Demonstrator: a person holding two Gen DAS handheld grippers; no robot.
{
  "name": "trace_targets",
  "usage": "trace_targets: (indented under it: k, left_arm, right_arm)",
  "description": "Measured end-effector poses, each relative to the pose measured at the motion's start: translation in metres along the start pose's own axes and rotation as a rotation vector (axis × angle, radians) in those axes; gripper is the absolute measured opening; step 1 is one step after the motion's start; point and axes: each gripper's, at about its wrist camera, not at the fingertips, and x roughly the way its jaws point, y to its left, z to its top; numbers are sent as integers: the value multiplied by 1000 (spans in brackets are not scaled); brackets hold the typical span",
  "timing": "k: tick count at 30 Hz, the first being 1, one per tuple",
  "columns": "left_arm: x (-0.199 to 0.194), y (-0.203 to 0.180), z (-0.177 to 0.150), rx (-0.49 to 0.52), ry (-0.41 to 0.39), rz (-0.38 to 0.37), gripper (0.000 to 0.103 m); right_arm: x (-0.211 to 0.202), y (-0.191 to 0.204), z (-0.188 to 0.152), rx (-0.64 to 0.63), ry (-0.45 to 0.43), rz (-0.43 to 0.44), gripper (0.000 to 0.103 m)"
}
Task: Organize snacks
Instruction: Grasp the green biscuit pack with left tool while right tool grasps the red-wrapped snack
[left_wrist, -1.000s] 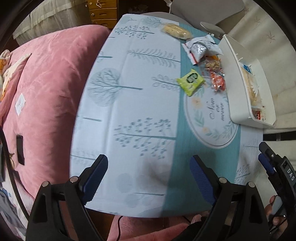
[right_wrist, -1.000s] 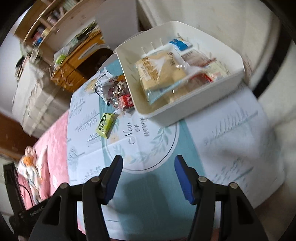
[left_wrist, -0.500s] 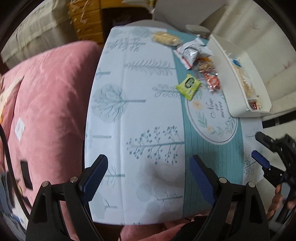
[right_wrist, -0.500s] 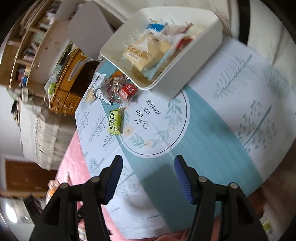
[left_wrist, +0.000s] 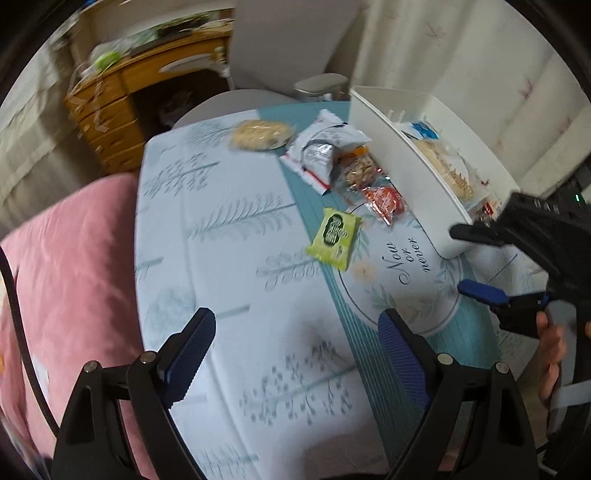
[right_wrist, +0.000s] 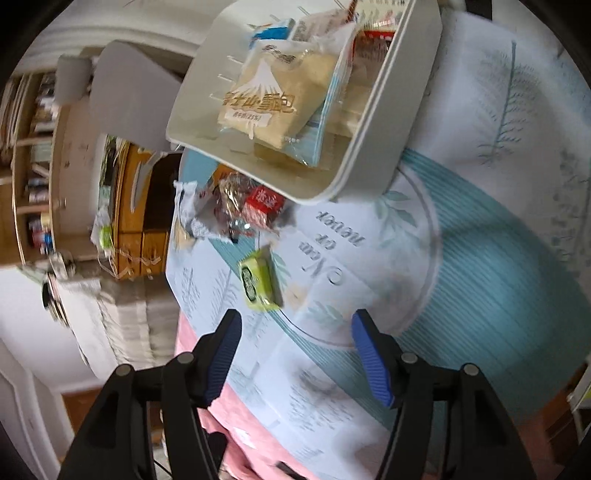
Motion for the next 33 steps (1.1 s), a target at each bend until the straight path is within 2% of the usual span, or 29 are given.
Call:
trace_targets:
  k: [4, 9, 18, 21, 24, 27, 31, 33]
  left_arm:
    - [30, -8, 16, 90, 19, 13, 89]
    - [69, -19, 33, 163, 16, -12, 89]
    - [114, -40, 49, 299, -25, 7, 82]
    - [122, -45, 51, 322, -28, -11, 79]
    - [130, -49, 55, 339, -24, -25, 70]
    - [138, -52, 58, 351, -16, -25, 57]
    - [144, -52, 61, 334, -5, -63, 37]
    - [148, -52, 61, 335, 5, -61, 36]
  right_arm:
    - [21, 6, 12, 55, -6, 15, 64]
    - [37, 17, 25, 91, -67, 17, 67]
    - [68, 25, 46, 159, -65, 18, 68]
    - [77, 24, 51, 177, -56, 3, 68]
    - [84, 24, 55, 187, -51, -11, 68]
    - [88, 27, 60, 174, -49, -39, 68]
    - [95, 33, 64, 142, -46, -91, 68]
    - [99, 35, 65, 132, -41, -112, 68]
